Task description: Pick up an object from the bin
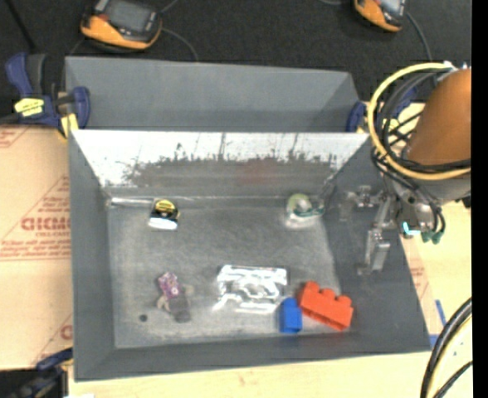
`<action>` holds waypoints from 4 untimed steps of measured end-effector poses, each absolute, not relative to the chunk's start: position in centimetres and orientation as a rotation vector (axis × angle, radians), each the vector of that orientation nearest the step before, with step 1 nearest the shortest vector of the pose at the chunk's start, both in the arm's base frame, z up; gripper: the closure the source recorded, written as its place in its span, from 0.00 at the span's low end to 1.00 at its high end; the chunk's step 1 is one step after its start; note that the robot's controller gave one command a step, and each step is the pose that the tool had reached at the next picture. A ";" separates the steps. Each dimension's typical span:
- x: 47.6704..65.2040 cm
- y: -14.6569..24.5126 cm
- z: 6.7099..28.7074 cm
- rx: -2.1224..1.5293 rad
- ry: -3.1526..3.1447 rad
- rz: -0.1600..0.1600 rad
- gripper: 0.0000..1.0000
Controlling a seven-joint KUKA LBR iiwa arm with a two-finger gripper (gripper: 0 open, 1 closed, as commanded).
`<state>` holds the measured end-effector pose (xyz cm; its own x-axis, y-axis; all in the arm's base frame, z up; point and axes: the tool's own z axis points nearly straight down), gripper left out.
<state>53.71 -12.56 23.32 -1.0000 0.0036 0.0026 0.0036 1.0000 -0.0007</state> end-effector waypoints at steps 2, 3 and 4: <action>47.9 -9.7 7.0 0.212 -3.154 0.004 0.00; 47.6 -9.8 7.1 0.217 -3.141 0.002 1.00; 51.3 -10.5 21.2 0.308 -3.139 0.007 1.00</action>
Offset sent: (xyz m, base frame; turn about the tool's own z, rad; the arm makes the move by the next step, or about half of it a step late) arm -0.0334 -0.0220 -0.0707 -0.1470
